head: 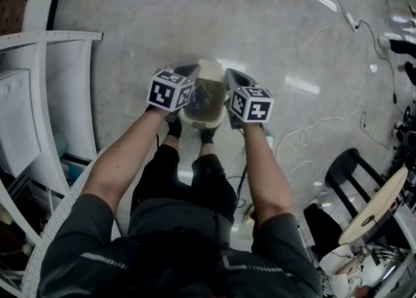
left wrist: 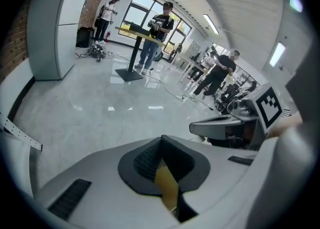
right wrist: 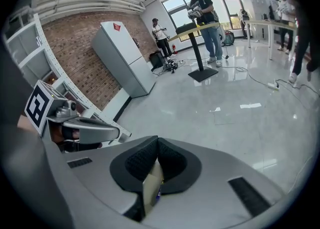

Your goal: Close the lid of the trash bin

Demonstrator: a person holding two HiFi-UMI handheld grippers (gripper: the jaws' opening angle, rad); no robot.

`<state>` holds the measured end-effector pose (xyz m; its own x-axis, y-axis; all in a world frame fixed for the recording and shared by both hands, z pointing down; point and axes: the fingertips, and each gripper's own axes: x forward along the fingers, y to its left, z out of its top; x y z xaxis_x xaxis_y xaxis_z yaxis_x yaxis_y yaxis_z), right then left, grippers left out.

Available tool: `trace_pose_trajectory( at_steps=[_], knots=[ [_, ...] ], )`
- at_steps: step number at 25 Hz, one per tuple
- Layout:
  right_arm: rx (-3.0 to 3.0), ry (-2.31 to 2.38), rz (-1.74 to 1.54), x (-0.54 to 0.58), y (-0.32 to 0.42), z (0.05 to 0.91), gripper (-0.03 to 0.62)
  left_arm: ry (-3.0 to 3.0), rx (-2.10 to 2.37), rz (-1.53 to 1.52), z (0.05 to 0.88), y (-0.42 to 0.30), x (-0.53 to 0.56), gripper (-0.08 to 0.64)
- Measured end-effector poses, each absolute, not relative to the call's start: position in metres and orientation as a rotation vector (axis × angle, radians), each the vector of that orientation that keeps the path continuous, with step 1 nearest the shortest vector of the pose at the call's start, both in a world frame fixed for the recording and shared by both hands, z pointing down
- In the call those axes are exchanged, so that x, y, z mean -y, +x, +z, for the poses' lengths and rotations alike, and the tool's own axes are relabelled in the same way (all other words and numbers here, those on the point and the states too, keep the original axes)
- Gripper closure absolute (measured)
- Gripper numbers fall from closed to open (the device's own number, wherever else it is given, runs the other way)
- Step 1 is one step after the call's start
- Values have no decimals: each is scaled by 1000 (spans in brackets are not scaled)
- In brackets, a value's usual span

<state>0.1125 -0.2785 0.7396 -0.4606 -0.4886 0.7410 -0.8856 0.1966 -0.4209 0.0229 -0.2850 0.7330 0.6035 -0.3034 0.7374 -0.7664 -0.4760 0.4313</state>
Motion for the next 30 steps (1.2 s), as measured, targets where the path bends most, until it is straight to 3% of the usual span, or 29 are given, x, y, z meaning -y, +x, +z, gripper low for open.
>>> trace_pose_trajectory(
  at_steps=[30],
  knots=[
    [1911, 1156, 1258, 117, 110, 803, 594, 1951, 716, 874, 795, 6, 121, 561]
  ],
)
